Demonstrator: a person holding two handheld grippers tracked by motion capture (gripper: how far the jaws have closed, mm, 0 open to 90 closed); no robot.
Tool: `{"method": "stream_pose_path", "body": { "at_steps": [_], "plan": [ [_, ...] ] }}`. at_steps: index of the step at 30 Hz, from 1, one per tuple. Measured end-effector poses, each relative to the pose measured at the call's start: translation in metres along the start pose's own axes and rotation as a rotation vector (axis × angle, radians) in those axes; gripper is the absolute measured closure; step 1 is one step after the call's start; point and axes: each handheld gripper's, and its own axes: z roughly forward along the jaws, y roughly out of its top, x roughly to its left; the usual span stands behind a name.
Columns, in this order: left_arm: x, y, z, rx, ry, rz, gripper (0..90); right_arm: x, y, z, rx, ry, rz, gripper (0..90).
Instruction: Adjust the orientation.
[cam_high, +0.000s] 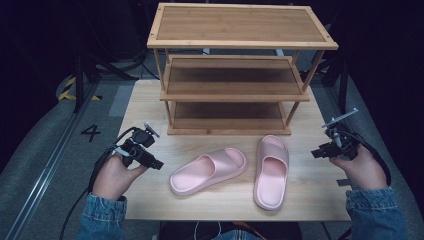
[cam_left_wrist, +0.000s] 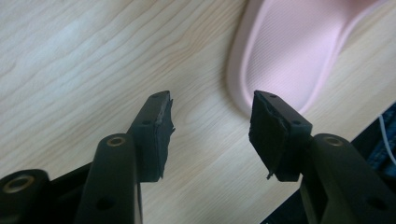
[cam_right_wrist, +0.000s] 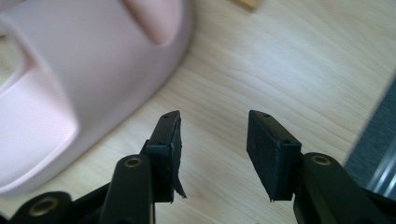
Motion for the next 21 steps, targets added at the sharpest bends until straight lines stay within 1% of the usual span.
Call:
{"method": "stream_pose_path", "body": {
  "at_steps": [1, 2, 3, 5, 7, 9, 10, 11, 12, 14, 16, 17, 18, 19, 20, 21],
  "plan": [
    [-0.001, 0.002, 0.001, -0.008, -0.017, -0.001, 44.7, 0.006, 0.001, 0.002, -0.005, 0.016, -0.022, 54.3],
    [-0.001, 0.003, 0.001, -0.014, -0.013, 0.003, 44.5, 0.008, 0.001, 0.002, -0.005, 0.024, -0.02, 54.1],
    [-0.001, 0.004, 0.001, -0.013, -0.006, -0.004, 44.1, 0.008, 0.001, 0.003, -0.007, 0.021, -0.018, 54.0],
    [0.0, 0.006, 0.001, -0.015, -0.002, -0.001, 43.9, 0.008, 0.0, 0.002, -0.015, 0.018, -0.014, 54.0],
    [-0.001, 0.008, 0.002, -0.013, 0.003, -0.005, 43.9, 0.008, -0.001, 0.002, -0.022, 0.009, -0.009, 54.2],
    [-0.003, 0.011, 0.004, -0.007, -0.004, 0.004, 43.9, 0.008, -0.003, 0.002, -0.026, 0.01, -0.003, 54.1],
    [-0.004, 0.012, 0.005, 0.003, -0.006, 0.014, 43.8, 0.007, -0.004, 0.002, -0.031, 0.013, -0.001, 54.2],
    [-0.006, 0.013, 0.007, 0.011, -0.003, 0.024, 43.8, 0.006, -0.005, 0.001, -0.032, 0.015, 0.009, 54.6],
    [-0.008, 0.014, 0.008, 0.017, -0.002, 0.028, 43.8, 0.006, -0.005, 0.001, -0.032, 0.015, 0.009, 54.6],
    [-0.012, 0.018, 0.009, 0.027, -0.002, 0.044, 43.8, 0.006, -0.006, 0.002, -0.033, 0.033, 0.015, 54.9],
    [-0.014, 0.02, 0.009, 0.026, -0.003, 0.049, 43.8, 0.007, -0.008, 0.003, -0.028, 0.046, 0.021, 54.9],
    [-0.019, 0.023, 0.008, 0.03, 0.0, 0.061, 43.8, 0.007, -0.009, 0.004, -0.016, 0.051, 0.024, 54.9],
    [-0.021, 0.024, 0.009, 0.034, -0.008, 0.073, 43.8, 0.008, -0.01, 0.005, -0.007, 0.048, 0.021, 54.9],
    [-0.021, 0.024, 0.009, 0.034, -0.008, 0.073, 43.7, 0.008, -0.011, 0.005, -0.004, 0.041, 0.018, 54.9],
    [-0.024, 0.025, 0.011, 0.055, -0.017, 0.086, 43.7, 0.008, -0.011, 0.005, -0.002, 0.038, 0.019, 54.9],
    [-0.027, 0.026, 0.013, 0.064, -0.015, 0.09, 43.8, 0.008, -0.012, 0.005, -0.002, 0.038, 0.021, 54.9]
  ]
}}
